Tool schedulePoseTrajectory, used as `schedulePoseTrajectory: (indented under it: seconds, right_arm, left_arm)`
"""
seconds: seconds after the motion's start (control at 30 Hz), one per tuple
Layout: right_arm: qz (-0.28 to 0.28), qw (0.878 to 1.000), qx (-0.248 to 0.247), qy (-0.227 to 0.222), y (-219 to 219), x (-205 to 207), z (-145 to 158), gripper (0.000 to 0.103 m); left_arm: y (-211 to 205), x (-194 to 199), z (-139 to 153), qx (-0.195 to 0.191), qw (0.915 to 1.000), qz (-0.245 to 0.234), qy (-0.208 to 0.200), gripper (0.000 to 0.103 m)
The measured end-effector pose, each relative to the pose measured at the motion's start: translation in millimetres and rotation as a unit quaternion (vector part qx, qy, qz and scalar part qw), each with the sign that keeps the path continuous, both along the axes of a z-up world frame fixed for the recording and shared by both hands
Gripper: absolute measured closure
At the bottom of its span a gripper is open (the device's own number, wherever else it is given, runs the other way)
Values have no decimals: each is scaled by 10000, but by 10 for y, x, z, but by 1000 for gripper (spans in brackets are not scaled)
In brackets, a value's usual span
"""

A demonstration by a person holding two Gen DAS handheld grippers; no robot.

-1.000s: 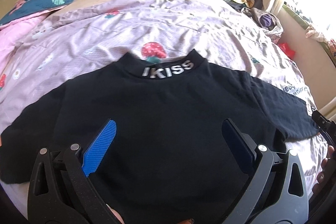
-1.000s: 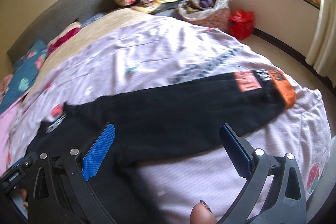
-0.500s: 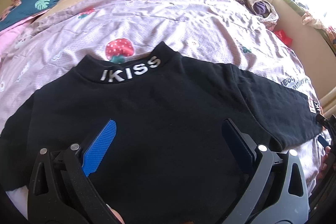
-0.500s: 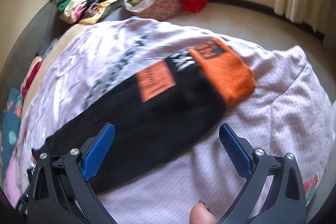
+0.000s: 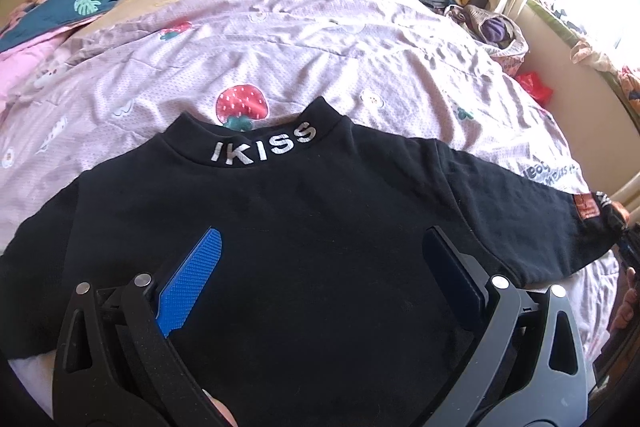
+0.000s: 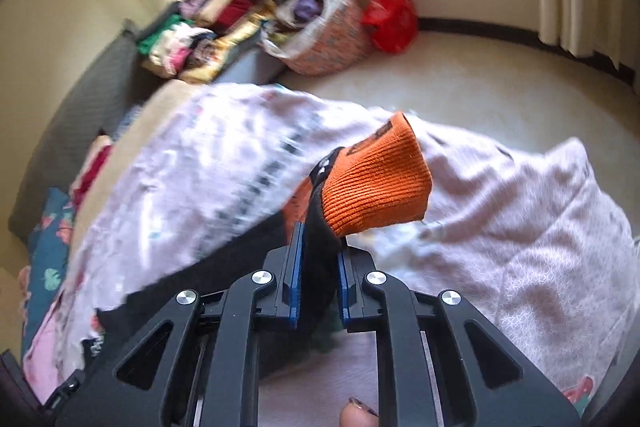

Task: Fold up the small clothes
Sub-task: 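Carry the held sleeve across the shirt body toward the other sleeve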

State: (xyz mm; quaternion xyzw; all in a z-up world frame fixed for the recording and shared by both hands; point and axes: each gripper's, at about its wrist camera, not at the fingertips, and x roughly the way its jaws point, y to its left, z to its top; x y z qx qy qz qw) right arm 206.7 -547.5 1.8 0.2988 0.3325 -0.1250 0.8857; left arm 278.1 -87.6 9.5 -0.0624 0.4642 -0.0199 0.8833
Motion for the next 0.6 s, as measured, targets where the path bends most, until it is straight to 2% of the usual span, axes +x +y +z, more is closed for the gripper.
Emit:
schedulePoseTrajectory:
  seconds: [0.33,0.6]
  right_arm:
    - [949,9921,-620,-534,885,-6,679,91]
    - [1704,9784,-897,-755,1696,-40,920,91]
  left_arm:
    - [351,-177,346,-377,9989,117,-236,8]
    - [790,-308,427,-806,9959,316,-273,8]
